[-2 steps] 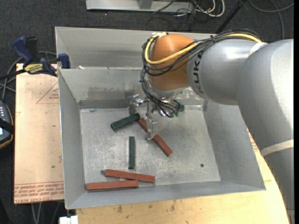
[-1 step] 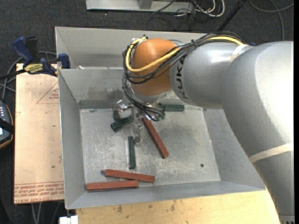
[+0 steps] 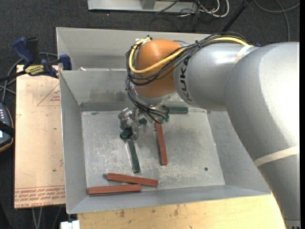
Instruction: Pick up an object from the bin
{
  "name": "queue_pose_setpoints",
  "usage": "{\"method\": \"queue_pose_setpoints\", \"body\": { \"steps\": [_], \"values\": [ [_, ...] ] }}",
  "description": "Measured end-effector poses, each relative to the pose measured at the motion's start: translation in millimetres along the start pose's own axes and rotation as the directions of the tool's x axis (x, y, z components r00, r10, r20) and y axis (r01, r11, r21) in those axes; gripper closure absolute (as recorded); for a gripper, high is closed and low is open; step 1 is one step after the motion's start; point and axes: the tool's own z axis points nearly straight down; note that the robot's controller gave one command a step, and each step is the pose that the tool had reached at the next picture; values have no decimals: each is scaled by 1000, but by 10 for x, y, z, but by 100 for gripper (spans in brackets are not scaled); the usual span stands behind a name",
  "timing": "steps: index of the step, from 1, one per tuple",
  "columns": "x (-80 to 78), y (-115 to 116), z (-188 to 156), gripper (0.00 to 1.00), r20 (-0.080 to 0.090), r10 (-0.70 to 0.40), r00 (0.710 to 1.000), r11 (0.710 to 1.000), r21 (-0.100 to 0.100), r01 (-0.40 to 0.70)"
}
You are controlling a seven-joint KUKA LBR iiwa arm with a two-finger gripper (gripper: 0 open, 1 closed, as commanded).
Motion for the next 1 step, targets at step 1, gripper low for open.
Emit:
{"method": "queue_pose_setpoints", "body": {
  "steps": [1],
  "values": [
    [-82,65,-1833,100,9,-108,994,994,5,107]
  ]
}}
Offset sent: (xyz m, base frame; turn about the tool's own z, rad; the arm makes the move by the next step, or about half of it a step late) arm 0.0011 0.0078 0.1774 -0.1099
